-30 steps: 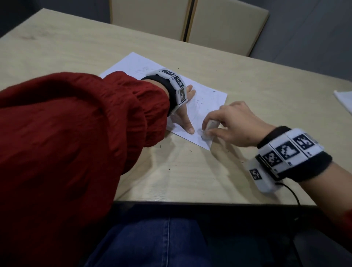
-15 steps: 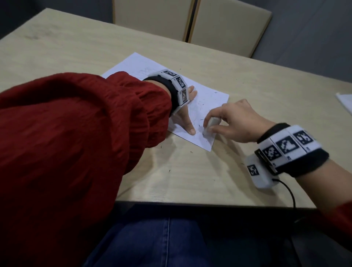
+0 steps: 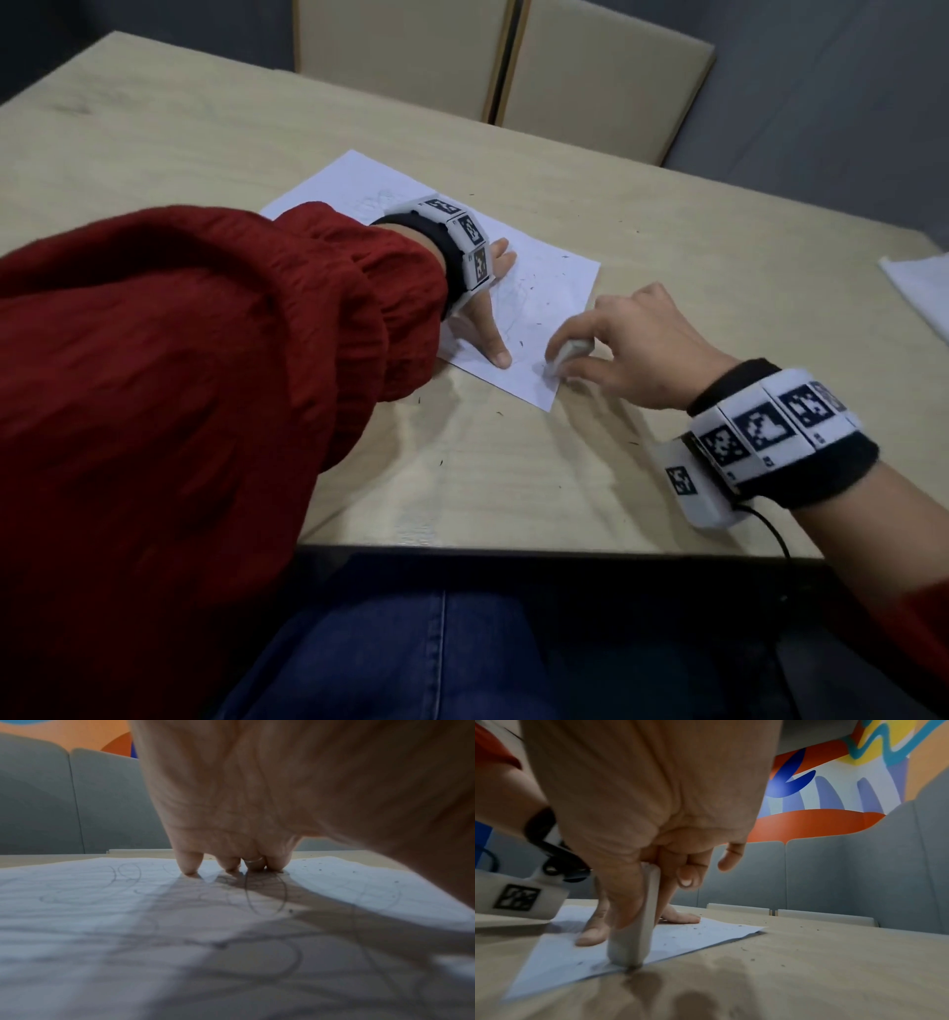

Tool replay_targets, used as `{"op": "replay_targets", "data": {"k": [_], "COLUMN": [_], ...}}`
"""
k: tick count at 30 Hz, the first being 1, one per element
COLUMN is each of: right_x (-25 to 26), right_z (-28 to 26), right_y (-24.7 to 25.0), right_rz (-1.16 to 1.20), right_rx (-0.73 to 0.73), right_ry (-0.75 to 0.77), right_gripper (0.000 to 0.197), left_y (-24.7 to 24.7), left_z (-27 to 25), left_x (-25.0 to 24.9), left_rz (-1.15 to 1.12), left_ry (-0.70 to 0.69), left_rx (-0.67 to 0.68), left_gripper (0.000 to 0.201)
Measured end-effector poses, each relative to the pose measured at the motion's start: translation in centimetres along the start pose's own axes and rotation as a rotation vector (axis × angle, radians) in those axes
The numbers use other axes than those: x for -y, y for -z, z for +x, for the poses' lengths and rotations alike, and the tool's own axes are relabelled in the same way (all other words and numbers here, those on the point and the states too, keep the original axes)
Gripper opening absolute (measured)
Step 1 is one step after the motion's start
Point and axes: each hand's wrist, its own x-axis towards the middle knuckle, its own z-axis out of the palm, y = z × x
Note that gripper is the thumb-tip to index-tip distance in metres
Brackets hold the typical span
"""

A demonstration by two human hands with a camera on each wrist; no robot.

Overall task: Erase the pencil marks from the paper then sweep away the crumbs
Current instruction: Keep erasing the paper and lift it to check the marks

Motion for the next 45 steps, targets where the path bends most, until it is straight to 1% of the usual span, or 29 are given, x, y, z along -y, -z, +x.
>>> {"op": "replay_targets", "data": {"k": [2,4,6,8,10,13,15,17,20,22,24,28,30,32,34,35,37,39,41,43,45], "right_x": [-0.2,-0.2,0.1,-0.1,-0.4,-0.6,-0.6,-0.5,-0.2,-0.1,-0.3,-0.6,-0.4,-0.3,-0.4,-0.6,-1.4,-2.8,-4.3,-5.6,-6.4], "right_z": [1.2,3.5,5.4,5.8,4.5,2.0,1.8,3.3,6.4,6.8,5.3,0.1,-1.1,-1.1,-0.6,-0.3,0.6,2.1,4.1,6.0,7.6], "right_y": [0.4,0.4,0.3,0.0,-0.1,-0.2,0.1,0.6,0.7,0.3,-0.2,-0.5,-0.3,0.0,0.3,0.3,0.7,0.9,0.9,0.8,0.6], "right_rz": [0.013,0.023,0.033,0.05,0.065,0.057,0.063,0.057,0.111,0.124,0.124,0.136,0.137,0.15,0.238,0.304,0.393,0.408,0.416,0.438,0.447], "right_rx": [-0.021,-0.074,-0.068,-0.024,0.024,0.055,0.075,0.055,-0.036,-0.03,-0.002,0.054,0.073,0.138,0.204,0.201,0.115,0.057,0.076,0.095,0.081], "right_ry": [-0.015,-0.056,-0.084,-0.085,-0.068,-0.006,0.005,0.006,-0.059,-0.08,-0.067,0.013,0.021,0.009,-0.034,-0.076,-0.195,-0.352,-0.478,-0.561,-0.614], "right_gripper": [0.012,0.011,0.008,0.006,0.004,0.012,0.012,0.011,0.01,0.011,0.008,0.01,0.008,0.008,0.01,0.01,0.012,0.014,0.015,0.018,0.022], "left_y": [0.4,0.6,0.2,0.1,0.1,0.4,0.3,0.2,0.0,-0.1,-0.1,-0.1,0.1,0.3,0.5,0.5,0.5,0.7,1.0,1.3,1.6], "left_z": [-0.3,-0.1,0.3,0.5,0.5,0.2,0.1,0.2,0.2,0.2,0.4,0.4,0.0,-0.1,-0.3,-0.3,-0.5,-0.5,-0.3,0.1,0.2], "left_x": [-0.1,0.1,0.3,0.5,0.4,0.3,0.2,0.2,0.4,0.5,0.5,0.3,0.1,0.0,0.0,0.0,0.0,-0.1,-0.1,-0.2,-0.6], "left_rz": [0.012,0.013,-0.007,-0.021,-0.013,0.005,0.019,0.029,-0.016,-0.024,-0.003,0.02,0.025,0.041,0.052,0.048,0.052,0.07,0.066,0.041,0.04], "left_ry": [0.0,-0.007,-0.009,-0.01,-0.009,-0.008,-0.003,0.001,-0.006,-0.013,-0.006,0.0,0.0,0.002,0.004,0.003,0.003,0.007,0.019,0.032,0.037], "left_rx": [0.011,0.02,0.028,0.03,0.033,0.024,0.009,0.001,0.003,0.003,-0.002,-0.011,-0.012,-0.013,-0.001,0.008,0.012,0.007,0.024,0.05,0.061], "left_gripper": [0.157,0.171,0.176,0.174,0.168,0.162,0.157,0.154,0.159,0.158,0.154,0.146,0.144,0.143,0.145,0.145,0.144,0.144,0.145,0.147,0.144]}}
